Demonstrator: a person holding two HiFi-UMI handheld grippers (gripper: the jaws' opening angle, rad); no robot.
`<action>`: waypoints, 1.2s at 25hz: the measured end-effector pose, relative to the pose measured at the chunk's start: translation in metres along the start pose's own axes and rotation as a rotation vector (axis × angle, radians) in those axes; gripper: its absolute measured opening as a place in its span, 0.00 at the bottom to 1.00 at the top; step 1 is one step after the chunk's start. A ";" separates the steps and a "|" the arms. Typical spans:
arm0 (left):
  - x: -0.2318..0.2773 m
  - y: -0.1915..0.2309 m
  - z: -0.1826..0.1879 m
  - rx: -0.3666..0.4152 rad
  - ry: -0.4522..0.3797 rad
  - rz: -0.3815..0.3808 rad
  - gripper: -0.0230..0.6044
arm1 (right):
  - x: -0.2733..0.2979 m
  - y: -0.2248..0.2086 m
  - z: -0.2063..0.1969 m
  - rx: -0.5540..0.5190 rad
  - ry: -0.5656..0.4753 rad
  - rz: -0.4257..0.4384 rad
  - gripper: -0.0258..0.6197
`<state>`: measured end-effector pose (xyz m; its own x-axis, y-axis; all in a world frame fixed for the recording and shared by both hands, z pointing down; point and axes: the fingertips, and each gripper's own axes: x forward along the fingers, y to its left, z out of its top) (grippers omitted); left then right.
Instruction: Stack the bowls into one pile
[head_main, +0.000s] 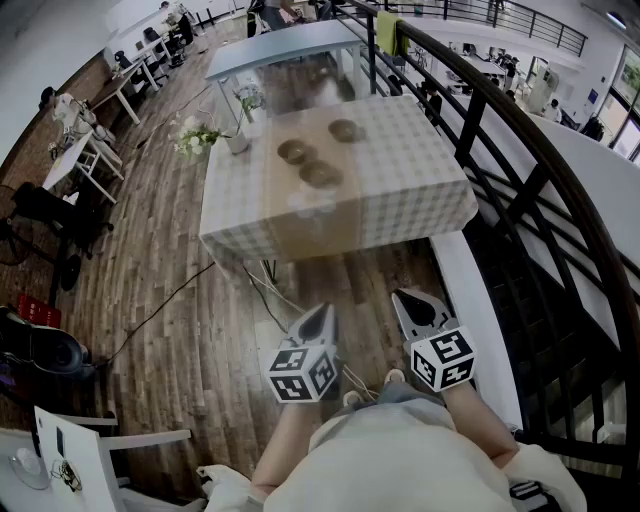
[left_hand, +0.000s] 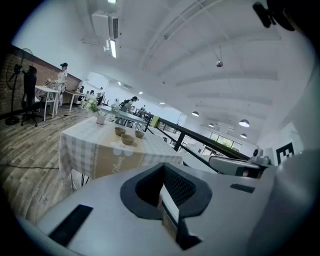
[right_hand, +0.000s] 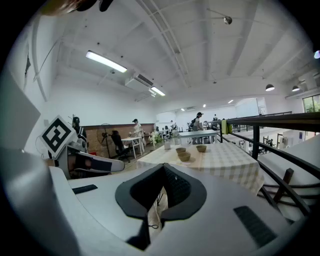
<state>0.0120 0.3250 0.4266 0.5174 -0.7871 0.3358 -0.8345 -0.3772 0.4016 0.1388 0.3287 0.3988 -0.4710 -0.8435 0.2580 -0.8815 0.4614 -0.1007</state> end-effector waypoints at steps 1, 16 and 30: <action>-0.004 0.001 -0.001 0.001 0.000 -0.001 0.04 | -0.003 0.003 -0.002 -0.001 0.003 -0.005 0.04; -0.040 0.024 -0.002 -0.006 -0.012 0.011 0.04 | -0.005 0.042 -0.002 -0.024 -0.006 0.011 0.04; -0.046 0.053 -0.018 -0.030 -0.009 0.032 0.04 | 0.010 0.069 -0.023 -0.018 0.024 0.080 0.04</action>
<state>-0.0528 0.3499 0.4476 0.4885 -0.8030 0.3415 -0.8447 -0.3371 0.4157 0.0735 0.3584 0.4170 -0.5387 -0.7971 0.2729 -0.8402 0.5320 -0.1046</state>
